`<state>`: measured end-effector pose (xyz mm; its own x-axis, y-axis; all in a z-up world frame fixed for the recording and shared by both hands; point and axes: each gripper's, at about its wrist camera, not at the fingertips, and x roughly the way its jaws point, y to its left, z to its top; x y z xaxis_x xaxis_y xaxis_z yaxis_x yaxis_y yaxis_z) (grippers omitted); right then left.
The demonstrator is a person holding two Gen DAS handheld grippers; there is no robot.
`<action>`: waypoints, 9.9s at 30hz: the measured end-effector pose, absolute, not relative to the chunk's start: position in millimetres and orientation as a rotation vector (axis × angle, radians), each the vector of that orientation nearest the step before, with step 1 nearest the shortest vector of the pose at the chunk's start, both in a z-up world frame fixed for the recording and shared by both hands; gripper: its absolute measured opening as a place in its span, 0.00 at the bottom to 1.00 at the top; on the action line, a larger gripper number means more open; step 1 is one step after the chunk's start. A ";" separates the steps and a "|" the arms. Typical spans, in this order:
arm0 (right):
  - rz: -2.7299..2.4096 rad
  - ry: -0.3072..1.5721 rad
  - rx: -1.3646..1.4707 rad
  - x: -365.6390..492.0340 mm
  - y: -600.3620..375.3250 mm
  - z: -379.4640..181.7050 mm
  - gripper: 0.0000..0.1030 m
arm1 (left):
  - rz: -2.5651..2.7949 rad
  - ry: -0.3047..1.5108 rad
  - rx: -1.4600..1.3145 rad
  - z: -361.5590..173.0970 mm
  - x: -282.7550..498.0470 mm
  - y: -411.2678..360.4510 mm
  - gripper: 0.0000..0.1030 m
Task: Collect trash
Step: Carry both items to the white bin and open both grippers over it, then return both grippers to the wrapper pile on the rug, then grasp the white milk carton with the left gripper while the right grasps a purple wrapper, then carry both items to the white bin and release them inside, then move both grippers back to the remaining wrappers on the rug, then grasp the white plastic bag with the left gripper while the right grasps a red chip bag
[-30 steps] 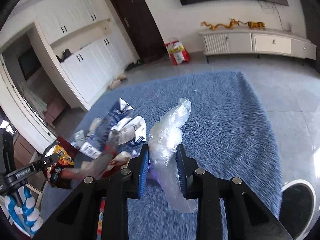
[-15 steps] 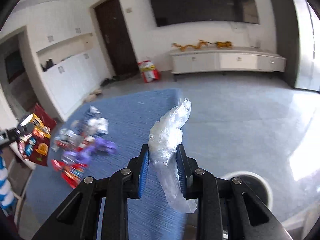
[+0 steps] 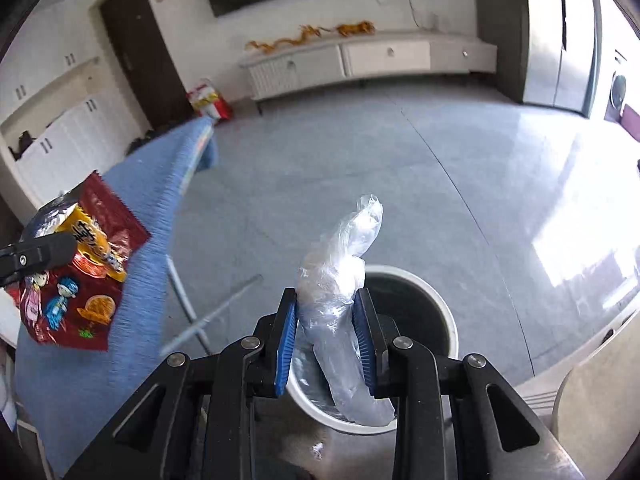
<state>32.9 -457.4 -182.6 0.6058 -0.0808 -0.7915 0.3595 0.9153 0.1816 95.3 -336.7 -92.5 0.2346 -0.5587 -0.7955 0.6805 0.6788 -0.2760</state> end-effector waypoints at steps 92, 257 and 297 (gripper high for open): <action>0.386 0.972 -0.193 239.5 -151.6 -170.9 0.58 | -0.497 1.052 -0.030 -128.0 323.6 -58.0 0.61; 0.387 0.979 -0.199 147.0 -59.5 -141.4 0.61 | -0.383 0.825 0.041 -144.8 261.1 136.7 0.74; 0.475 0.857 -0.141 69.3 -90.6 -112.5 0.07 | -0.307 0.772 -0.099 -110.8 130.0 166.6 0.24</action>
<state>69.3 -90.6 -112.5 0.5580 0.3461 -0.7542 -0.4570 0.8868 0.0688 130.0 166.6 -110.8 0.6744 -0.3084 -0.6709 0.2361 0.9510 -0.1998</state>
